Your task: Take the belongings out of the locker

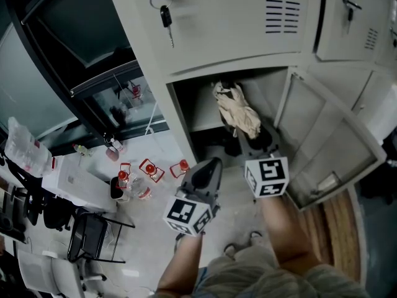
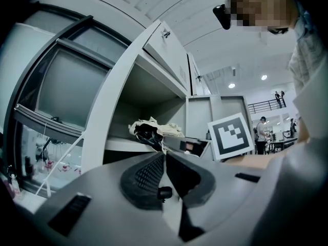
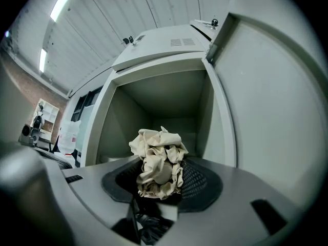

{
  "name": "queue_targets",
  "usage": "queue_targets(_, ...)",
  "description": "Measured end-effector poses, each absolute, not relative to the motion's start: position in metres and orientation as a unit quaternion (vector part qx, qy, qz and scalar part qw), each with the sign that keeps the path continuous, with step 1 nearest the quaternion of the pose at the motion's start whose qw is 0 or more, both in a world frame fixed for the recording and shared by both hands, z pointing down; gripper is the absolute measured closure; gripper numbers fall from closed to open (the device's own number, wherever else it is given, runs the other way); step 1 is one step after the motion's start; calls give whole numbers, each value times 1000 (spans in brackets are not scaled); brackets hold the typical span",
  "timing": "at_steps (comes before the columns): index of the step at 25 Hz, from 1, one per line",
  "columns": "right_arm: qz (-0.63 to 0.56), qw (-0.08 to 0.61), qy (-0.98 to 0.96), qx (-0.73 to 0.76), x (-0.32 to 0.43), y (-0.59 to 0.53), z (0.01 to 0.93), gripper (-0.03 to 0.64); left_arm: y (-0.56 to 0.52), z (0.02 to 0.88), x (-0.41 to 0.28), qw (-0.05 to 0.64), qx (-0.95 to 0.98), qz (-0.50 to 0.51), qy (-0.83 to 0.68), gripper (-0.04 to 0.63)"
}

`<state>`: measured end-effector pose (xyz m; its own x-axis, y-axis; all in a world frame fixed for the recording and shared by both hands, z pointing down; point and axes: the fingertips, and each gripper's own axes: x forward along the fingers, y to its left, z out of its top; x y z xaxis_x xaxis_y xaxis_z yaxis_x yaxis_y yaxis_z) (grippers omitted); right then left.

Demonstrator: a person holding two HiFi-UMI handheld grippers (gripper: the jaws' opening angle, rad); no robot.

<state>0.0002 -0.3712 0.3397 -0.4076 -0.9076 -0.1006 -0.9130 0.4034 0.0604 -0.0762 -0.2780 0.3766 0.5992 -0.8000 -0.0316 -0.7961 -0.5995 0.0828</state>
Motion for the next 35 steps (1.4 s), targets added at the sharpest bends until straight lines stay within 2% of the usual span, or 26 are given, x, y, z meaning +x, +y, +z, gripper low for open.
queue_targets(35,66,113,889,-439,17,-265,323,439,-258,373,-52,15,904,-25,-428,591)
